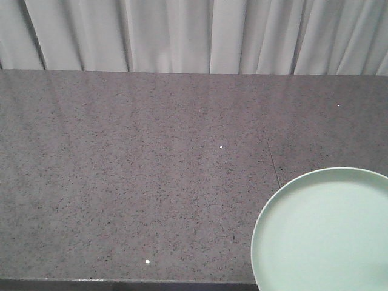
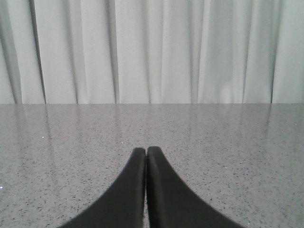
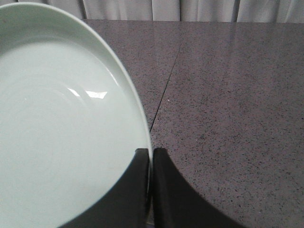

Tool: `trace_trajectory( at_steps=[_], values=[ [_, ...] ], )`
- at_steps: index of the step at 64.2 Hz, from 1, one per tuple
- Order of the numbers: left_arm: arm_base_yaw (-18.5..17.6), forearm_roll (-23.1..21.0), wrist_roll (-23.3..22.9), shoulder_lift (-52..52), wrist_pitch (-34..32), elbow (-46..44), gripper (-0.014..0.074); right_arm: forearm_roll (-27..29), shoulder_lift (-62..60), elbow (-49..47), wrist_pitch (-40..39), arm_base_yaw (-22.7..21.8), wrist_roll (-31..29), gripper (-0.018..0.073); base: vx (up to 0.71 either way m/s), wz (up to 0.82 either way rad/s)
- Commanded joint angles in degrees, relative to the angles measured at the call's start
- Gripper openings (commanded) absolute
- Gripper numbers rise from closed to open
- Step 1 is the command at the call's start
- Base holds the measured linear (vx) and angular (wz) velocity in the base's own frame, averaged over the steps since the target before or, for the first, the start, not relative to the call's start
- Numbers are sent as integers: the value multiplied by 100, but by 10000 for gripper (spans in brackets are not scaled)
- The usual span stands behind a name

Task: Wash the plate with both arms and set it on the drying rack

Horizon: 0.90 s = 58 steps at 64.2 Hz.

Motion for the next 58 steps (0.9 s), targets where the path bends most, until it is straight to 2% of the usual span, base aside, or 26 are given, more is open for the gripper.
trace_trajectory(
  at_steps=[1,58],
  values=[
    [3,-21,-15,-88,-376,85,-6,-20,67,-145,-454,-22,10,-5,0,1],
    [3,-21,-15,-88,-376,85,-6,-17,73,-145,-454,-22,10,-5,-10,11]
  ],
)
